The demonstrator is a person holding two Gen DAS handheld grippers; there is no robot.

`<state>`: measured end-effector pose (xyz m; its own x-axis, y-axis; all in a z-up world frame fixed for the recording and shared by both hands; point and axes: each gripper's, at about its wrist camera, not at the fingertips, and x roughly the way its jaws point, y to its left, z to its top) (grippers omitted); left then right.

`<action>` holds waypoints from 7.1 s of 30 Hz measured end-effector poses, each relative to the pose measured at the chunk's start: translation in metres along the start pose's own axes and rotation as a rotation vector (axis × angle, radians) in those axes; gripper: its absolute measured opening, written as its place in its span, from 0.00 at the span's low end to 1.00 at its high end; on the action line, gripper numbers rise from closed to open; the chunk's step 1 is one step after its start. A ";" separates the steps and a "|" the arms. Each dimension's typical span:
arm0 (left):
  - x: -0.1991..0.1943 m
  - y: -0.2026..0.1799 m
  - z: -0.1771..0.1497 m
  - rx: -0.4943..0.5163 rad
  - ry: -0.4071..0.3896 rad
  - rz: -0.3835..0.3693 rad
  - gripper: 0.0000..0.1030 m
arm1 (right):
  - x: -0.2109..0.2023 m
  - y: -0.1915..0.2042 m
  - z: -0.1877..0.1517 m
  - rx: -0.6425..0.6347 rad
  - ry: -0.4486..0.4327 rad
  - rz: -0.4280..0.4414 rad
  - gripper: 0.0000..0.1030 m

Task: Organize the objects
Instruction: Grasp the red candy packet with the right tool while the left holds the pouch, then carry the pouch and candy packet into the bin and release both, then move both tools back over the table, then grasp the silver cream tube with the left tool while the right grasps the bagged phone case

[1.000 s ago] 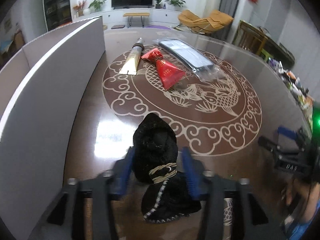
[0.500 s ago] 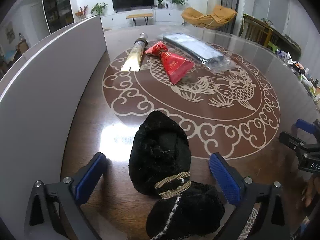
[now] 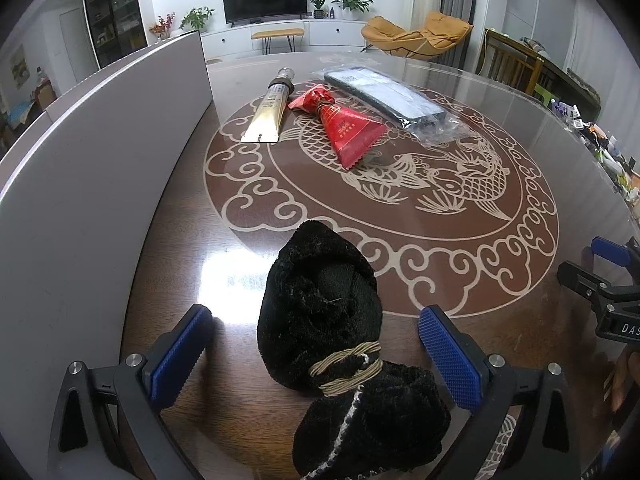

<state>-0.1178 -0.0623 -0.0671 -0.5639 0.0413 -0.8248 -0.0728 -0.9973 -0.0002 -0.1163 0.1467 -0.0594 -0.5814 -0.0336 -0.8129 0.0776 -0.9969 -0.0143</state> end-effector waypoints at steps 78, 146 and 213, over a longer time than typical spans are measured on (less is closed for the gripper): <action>-0.094 0.013 -0.037 -0.013 -0.108 -0.274 0.32 | -0.092 0.055 -0.013 -0.152 0.099 0.302 0.20; -0.022 -0.037 0.001 0.112 -0.006 -0.026 0.97 | -0.031 0.011 -0.022 -0.002 0.002 -0.003 1.00; -0.004 -0.015 0.092 0.101 -0.109 -0.033 1.00 | 0.018 0.042 0.057 -0.052 -0.058 0.066 0.94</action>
<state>-0.1902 -0.0424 -0.0121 -0.6454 0.0857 -0.7590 -0.1717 -0.9845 0.0349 -0.1692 0.1000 -0.0415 -0.6195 -0.1043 -0.7781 0.1581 -0.9874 0.0065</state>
